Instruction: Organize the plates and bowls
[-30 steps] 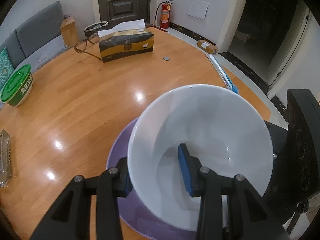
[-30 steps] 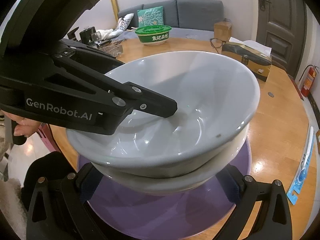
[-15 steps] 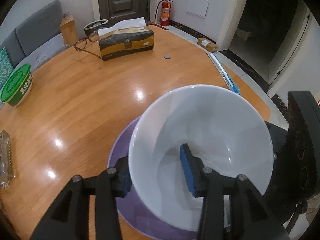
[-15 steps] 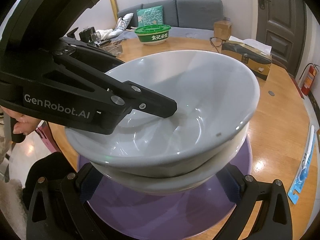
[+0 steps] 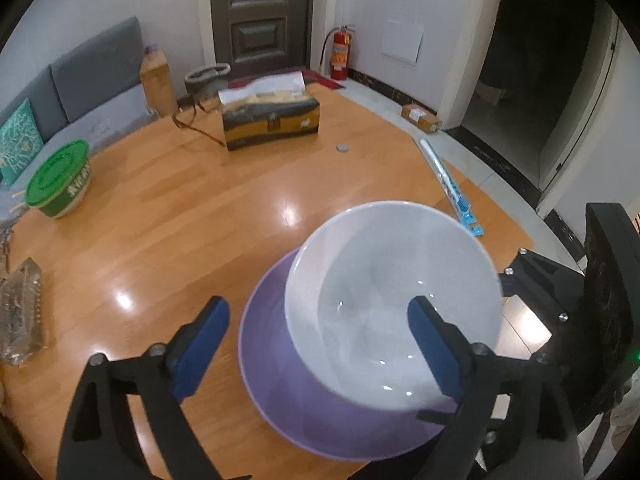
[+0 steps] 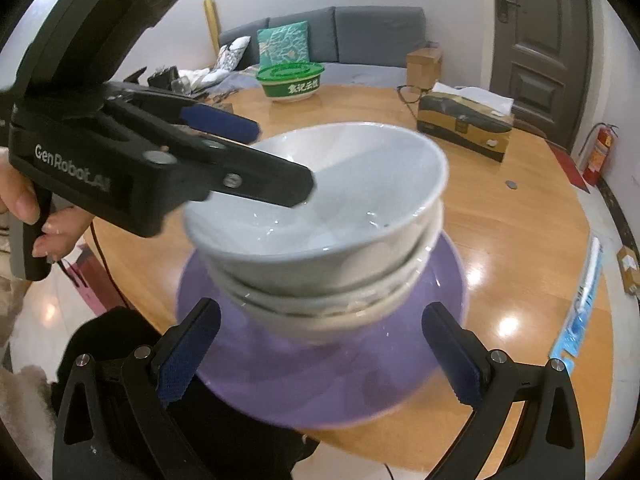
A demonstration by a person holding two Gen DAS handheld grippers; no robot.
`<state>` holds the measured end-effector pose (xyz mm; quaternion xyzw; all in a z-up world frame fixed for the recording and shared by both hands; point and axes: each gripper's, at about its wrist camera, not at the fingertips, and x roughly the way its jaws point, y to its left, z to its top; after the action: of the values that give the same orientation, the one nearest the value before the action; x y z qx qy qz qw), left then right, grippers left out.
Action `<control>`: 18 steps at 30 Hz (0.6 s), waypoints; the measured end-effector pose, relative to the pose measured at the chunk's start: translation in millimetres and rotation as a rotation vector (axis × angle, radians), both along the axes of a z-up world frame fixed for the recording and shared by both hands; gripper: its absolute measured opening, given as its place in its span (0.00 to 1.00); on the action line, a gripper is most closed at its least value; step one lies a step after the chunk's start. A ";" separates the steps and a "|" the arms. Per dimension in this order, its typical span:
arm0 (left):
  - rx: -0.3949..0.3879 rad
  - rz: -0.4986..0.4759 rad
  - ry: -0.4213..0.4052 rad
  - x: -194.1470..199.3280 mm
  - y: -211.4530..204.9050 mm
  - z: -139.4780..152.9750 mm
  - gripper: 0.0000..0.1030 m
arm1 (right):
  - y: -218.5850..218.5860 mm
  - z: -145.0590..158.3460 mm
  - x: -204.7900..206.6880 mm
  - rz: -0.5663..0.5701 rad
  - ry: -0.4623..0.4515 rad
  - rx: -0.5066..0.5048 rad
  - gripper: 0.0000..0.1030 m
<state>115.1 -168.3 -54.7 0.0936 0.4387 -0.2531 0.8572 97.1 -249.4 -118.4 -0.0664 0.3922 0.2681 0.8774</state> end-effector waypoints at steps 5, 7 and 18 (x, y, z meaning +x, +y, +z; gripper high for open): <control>-0.020 0.043 -0.034 -14.5 15.9 15.7 0.88 | -3.6 19.5 -17.7 -0.033 -0.034 -0.007 0.97; -0.019 0.076 -0.074 -22.1 24.2 22.6 0.89 | -4.2 29.1 -24.0 -0.048 -0.053 -0.014 0.97; -0.009 0.321 -0.381 -62.3 83.2 57.9 1.00 | 2.1 92.5 -38.6 -0.134 -0.260 0.000 0.97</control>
<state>52.8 -85.1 3.2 0.0651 0.2774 -0.0936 0.9540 58.5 -247.3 -25.9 -0.0743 0.2790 0.1980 0.9367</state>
